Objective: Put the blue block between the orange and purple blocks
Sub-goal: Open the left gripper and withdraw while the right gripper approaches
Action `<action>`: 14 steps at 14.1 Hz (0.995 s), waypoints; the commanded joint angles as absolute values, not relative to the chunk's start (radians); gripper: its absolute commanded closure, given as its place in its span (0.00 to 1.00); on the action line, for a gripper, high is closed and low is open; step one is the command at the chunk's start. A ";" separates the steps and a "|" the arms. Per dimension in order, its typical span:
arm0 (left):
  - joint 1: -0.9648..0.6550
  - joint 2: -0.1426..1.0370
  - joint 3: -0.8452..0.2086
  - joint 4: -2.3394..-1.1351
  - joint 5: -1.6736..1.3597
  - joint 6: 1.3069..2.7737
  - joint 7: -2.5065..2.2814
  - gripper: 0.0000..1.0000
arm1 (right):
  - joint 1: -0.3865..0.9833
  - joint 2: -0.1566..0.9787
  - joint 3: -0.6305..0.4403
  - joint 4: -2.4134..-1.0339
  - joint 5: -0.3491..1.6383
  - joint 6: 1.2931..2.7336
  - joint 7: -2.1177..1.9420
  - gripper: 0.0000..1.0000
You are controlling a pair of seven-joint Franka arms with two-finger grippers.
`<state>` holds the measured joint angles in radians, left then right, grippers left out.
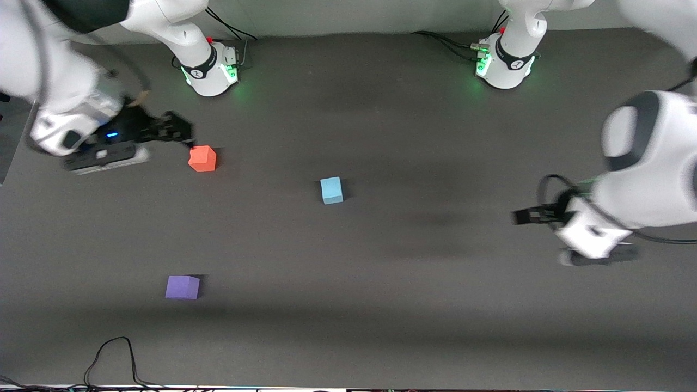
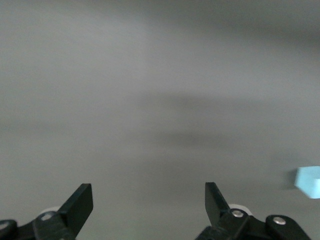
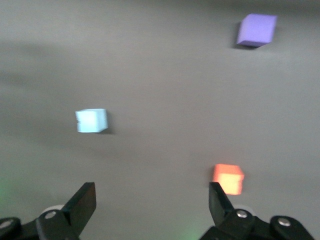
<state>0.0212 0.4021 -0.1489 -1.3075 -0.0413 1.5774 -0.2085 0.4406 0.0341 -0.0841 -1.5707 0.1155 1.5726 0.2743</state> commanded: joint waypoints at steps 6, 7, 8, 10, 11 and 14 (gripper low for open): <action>0.253 0.111 -0.167 -1.452 -0.012 1.506 0.114 0.00 | 0.756 0.317 -0.094 -1.327 0.202 1.632 0.620 0.00; 0.253 0.080 -0.167 -1.474 -0.012 1.505 0.114 0.00 | 0.761 0.324 -0.094 -1.333 0.204 1.656 0.618 0.00; 0.249 0.055 -0.169 -1.491 -0.012 1.502 0.112 0.00 | 0.775 0.324 -0.094 -1.354 0.196 1.667 0.606 0.00; 0.241 0.031 -0.175 -1.508 -0.012 1.499 0.097 0.00 | 0.795 0.325 -0.095 -1.414 0.190 1.709 0.601 0.00; 0.238 0.029 -0.178 -1.508 -0.011 1.494 0.094 0.00 | 0.802 0.322 -0.095 -1.464 0.183 1.751 0.595 0.00; 0.064 0.008 -0.045 -1.529 -0.003 1.502 0.089 0.00 | 0.821 0.314 -0.095 -1.639 0.146 1.938 0.555 0.00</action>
